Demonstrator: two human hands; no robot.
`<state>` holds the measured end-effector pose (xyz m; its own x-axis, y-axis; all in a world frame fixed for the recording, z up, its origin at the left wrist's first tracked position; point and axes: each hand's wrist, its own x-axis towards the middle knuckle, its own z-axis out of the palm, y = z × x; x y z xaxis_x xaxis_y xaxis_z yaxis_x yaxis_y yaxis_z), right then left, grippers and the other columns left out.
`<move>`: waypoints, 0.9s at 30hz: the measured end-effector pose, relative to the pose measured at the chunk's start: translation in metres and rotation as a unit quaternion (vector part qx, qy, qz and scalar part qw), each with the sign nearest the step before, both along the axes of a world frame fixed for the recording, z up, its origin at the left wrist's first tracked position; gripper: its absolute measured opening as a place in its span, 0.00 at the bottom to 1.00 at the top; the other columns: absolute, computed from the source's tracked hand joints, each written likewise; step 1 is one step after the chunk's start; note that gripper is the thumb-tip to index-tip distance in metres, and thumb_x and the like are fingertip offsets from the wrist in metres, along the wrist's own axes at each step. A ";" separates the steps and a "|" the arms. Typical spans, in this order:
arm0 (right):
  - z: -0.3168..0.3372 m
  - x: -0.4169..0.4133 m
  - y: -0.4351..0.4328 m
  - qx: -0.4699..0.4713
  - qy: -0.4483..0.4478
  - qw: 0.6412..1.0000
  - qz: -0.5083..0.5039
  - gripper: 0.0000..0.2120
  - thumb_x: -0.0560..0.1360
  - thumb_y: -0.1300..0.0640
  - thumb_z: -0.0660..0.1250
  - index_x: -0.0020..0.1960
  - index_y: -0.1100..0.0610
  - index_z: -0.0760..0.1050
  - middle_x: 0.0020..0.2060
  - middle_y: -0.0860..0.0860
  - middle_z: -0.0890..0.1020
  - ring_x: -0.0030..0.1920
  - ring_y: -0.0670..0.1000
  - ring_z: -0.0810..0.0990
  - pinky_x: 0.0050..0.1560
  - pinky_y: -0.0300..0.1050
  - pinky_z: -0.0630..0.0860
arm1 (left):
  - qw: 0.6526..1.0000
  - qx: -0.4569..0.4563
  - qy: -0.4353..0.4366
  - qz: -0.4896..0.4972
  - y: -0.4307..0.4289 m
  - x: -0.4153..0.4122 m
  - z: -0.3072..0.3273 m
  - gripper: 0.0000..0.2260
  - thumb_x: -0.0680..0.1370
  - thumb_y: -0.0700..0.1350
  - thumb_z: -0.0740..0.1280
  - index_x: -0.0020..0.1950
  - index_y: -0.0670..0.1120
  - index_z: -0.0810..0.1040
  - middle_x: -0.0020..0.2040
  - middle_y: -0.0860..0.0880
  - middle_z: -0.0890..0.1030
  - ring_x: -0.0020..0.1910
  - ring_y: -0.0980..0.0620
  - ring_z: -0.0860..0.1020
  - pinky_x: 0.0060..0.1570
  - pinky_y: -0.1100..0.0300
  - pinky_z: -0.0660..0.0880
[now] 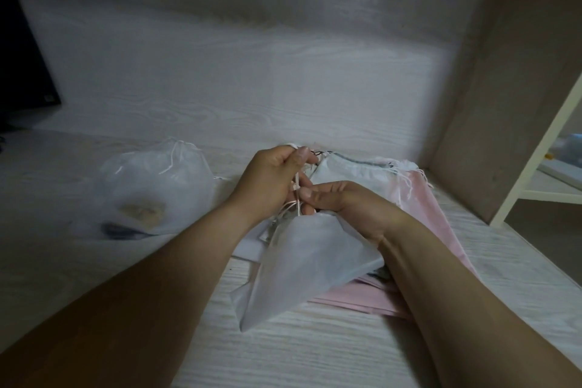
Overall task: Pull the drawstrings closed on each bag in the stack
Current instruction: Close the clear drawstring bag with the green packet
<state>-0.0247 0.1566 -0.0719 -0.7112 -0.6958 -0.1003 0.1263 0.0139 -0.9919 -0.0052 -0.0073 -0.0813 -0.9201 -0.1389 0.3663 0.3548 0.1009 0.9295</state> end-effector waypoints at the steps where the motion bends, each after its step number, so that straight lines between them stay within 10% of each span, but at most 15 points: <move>1: -0.001 -0.001 -0.002 0.007 0.016 1.000 -0.005 0.13 0.81 0.63 0.66 0.39 0.65 0.77 0.33 0.51 0.84 0.45 0.44 0.84 0.41 0.33 0.78 | 1.000 -0.009 -0.007 -0.005 -0.001 0.000 0.000 0.15 0.85 0.50 0.62 0.58 0.39 0.81 0.35 0.40 0.81 0.24 0.42 0.80 0.27 0.57 0.78; 3: -0.002 -0.003 -0.005 0.022 0.064 0.997 -0.028 0.12 0.80 0.64 0.68 0.38 0.66 0.79 0.38 0.52 0.87 0.54 0.42 0.84 0.49 0.33 0.78 | 0.999 -0.029 -0.022 -0.012 0.001 0.002 0.002 0.16 0.85 0.52 0.61 0.60 0.42 0.82 0.37 0.43 0.82 0.28 0.46 0.82 0.31 0.58 0.79; 9: -0.003 -0.007 -0.003 -0.009 0.072 0.987 -0.142 0.06 0.80 0.65 0.68 0.50 0.66 0.83 0.36 0.55 0.85 0.33 0.48 0.82 0.36 0.38 0.79 | 0.981 -0.190 -0.046 0.013 -0.008 0.005 0.006 0.26 0.84 0.62 0.58 0.58 0.40 0.79 0.48 0.44 0.82 0.44 0.54 0.77 0.50 0.54 0.75; 13: -0.003 -0.005 -0.003 0.011 0.096 0.982 -0.165 0.05 0.79 0.66 0.70 0.45 0.62 0.83 0.38 0.59 0.83 0.34 0.51 0.80 0.34 0.38 0.77 | 0.963 -0.258 -0.076 0.020 -0.014 0.006 0.008 0.20 0.83 0.55 0.65 0.45 0.38 0.78 0.34 0.48 0.73 0.33 0.54 0.68 0.37 0.54 0.65; 22: -0.008 -0.008 -0.009 0.022 0.196 0.962 -0.189 0.07 0.78 0.67 0.71 0.42 0.60 0.79 0.41 0.59 0.79 0.41 0.54 0.74 0.40 0.45 0.71 | 0.971 -0.108 -0.199 -0.072 -0.020 0.010 0.013 0.14 0.80 0.45 0.66 0.34 0.49 0.79 0.29 0.50 0.68 0.24 0.54 0.60 0.25 0.63 0.53; 27: -0.011 -0.011 -0.010 -0.004 0.212 0.955 -0.208 0.02 0.79 0.68 0.70 0.48 0.65 0.79 0.43 0.61 0.82 0.42 0.54 0.78 0.47 0.49 0.71 | 0.973 -0.019 -0.199 -0.111 -0.021 0.010 0.010 0.08 0.78 0.40 0.69 0.40 0.42 0.82 0.31 0.47 0.74 0.25 0.53 0.69 0.24 0.65 0.64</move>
<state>-0.0362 0.1470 -0.0827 -0.9017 -0.3438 0.2622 -0.2938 0.0424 -0.9549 0.0048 -0.0288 -0.0714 -0.9959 0.0867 -0.0248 -0.0162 0.0990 0.9950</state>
